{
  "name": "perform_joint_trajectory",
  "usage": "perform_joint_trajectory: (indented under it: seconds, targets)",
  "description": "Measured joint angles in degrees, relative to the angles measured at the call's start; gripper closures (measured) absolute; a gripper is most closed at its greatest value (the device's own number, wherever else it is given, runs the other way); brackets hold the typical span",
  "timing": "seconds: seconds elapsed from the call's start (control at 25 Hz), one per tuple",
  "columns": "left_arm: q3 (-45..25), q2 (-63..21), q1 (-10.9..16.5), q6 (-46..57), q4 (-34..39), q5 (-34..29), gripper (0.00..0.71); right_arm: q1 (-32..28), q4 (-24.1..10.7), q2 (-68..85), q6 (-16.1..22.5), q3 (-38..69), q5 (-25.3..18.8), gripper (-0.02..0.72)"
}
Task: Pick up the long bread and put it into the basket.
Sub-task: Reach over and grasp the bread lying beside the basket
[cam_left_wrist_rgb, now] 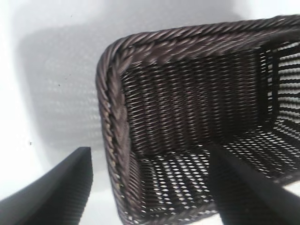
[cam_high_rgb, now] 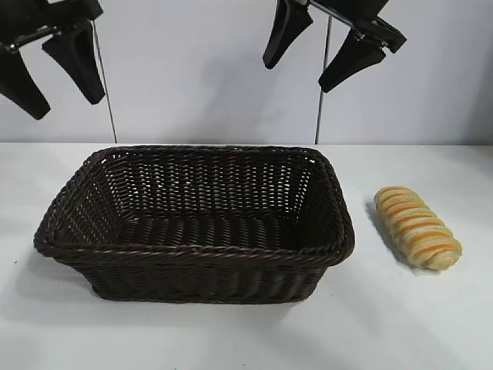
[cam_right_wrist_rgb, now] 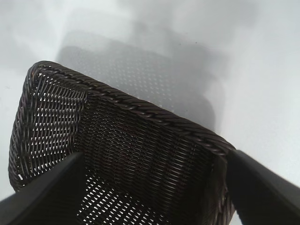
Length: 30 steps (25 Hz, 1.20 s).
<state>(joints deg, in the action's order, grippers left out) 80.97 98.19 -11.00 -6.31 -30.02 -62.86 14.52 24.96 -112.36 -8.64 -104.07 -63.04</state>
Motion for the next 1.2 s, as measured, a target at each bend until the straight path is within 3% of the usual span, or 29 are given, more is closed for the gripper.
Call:
perform_joint_trajectory:
  seconds: [0.6,0.92,1.2]
  targets:
    - [-1.6,0.8,-0.1,0.0,-10.4,6.8,0.202,0.0,0.0,0.0,0.0,0.0,0.0,0.113]
    - [-1.7,4.1,-5.3,0.0,-10.5,10.2,0.202,0.0,0.0,0.0,0.0,0.0,0.0,0.113]
    - [-1.7,5.2,-5.3,0.0,-9.1,10.6,0.202,0.0,-0.1,0.0,0.0,0.0,-0.2,0.113]
